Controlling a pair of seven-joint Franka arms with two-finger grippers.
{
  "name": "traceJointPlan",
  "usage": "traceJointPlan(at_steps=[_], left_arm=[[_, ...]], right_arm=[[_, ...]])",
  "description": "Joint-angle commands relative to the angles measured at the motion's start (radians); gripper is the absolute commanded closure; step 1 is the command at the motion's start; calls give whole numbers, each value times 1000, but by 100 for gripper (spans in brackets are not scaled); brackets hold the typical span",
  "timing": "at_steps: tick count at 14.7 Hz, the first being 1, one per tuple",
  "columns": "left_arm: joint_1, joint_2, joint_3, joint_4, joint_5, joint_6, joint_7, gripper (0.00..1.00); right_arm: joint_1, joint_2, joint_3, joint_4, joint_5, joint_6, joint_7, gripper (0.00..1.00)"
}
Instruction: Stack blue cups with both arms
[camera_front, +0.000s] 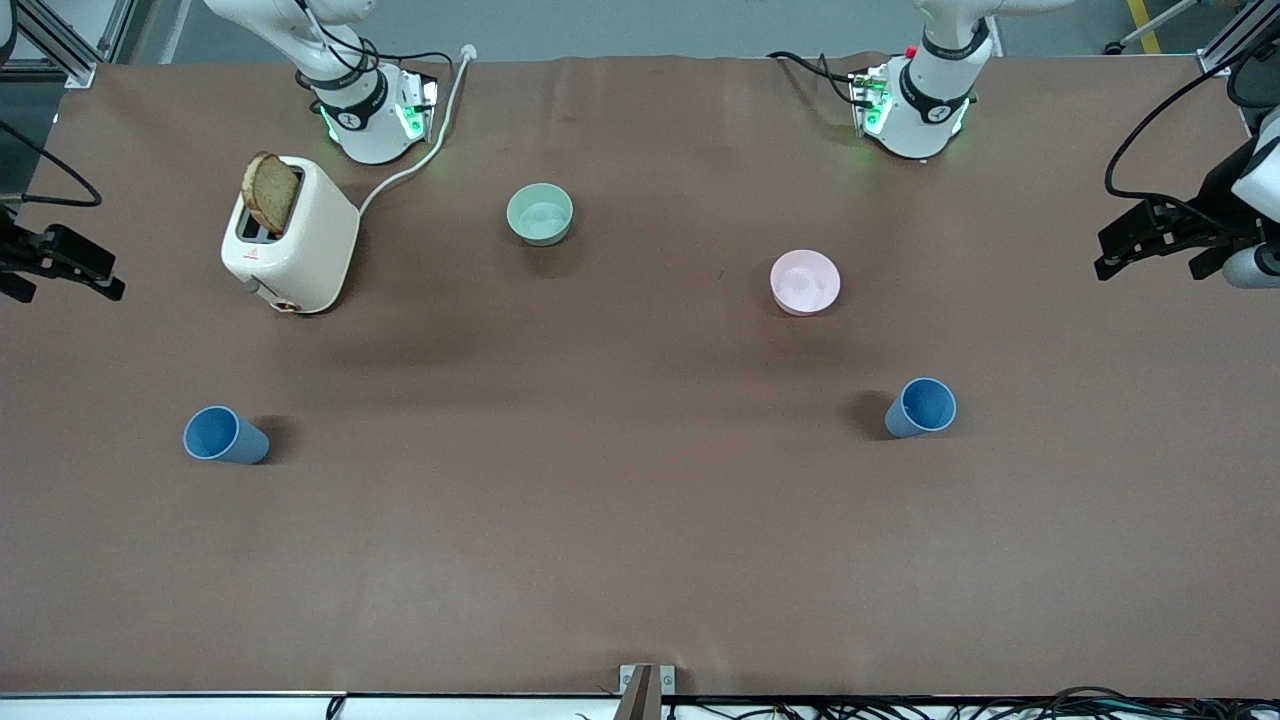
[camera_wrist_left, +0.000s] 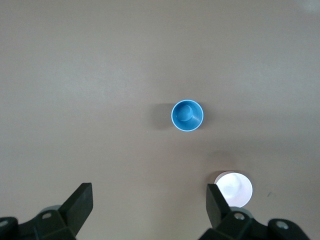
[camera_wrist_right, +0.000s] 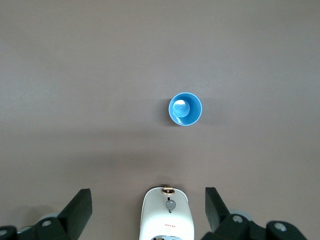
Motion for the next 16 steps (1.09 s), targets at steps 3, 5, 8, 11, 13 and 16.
traceJointPlan(at_steps=[3,5,8,11,13,16], left_arm=[[7,-1,-7,18,-9,-21,-8,0],[1,-2,-7,22,-7,-23,-11,0],[-3,16,-8,17,-9,-50,1,0],[0,27,-7,20,-6,-60,4,0],[10,33,-1,20,-7,-52,1,0],[13,87,4,20,-6,-51,5,0]], right_arm=[[6,-8,1,1,1,0,20,0],[6,-8,-1,1,1,1,20,0],[6,-8,-1,1,1,0,20,0],[4,-8,-1,1,2,-2,20,0],[4,-8,-1,1,2,-3,20,0],[4,-8,-1,1,2,-3,20,0]])
